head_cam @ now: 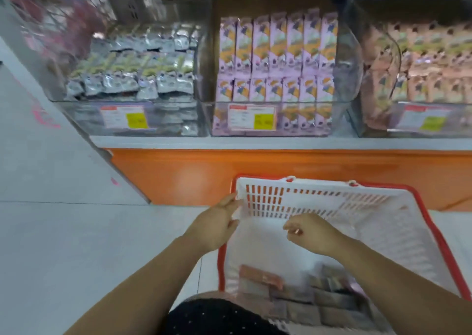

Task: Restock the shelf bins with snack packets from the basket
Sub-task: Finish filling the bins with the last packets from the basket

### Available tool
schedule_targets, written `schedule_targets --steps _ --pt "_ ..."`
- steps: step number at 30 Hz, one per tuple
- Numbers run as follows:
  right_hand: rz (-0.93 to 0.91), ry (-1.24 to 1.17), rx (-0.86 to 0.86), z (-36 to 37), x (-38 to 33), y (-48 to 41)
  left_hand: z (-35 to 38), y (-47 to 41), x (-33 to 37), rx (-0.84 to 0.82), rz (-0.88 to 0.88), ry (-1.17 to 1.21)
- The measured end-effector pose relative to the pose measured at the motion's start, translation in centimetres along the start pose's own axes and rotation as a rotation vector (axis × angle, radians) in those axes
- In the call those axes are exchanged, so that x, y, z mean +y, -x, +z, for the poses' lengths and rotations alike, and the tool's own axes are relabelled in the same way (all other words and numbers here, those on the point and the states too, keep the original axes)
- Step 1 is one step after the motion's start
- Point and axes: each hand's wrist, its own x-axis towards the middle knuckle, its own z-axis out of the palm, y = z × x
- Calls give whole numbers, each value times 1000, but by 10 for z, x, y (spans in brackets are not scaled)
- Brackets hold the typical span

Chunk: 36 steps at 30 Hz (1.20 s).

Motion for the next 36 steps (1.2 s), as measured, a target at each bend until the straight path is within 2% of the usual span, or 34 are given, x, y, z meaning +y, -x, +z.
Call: schedule_targets --steps 7,12,21,29,33,36 --pt "213 121 -358 64 64 -8 28 -13 0 12 18 2" --pt "196 227 -495 104 70 -9 32 -15 -1 35 16 0" --pt "189 407 -459 122 64 -7 30 -15 3 3 -9 -70" --pt "213 311 -399 106 67 13 25 -11 4 -99 -37 -127" --pt "228 264 -261 72 54 22 14 -2 6 -151 -6 -194" --pt "131 171 -127 22 29 34 -3 7 17 -157 -6 -153"
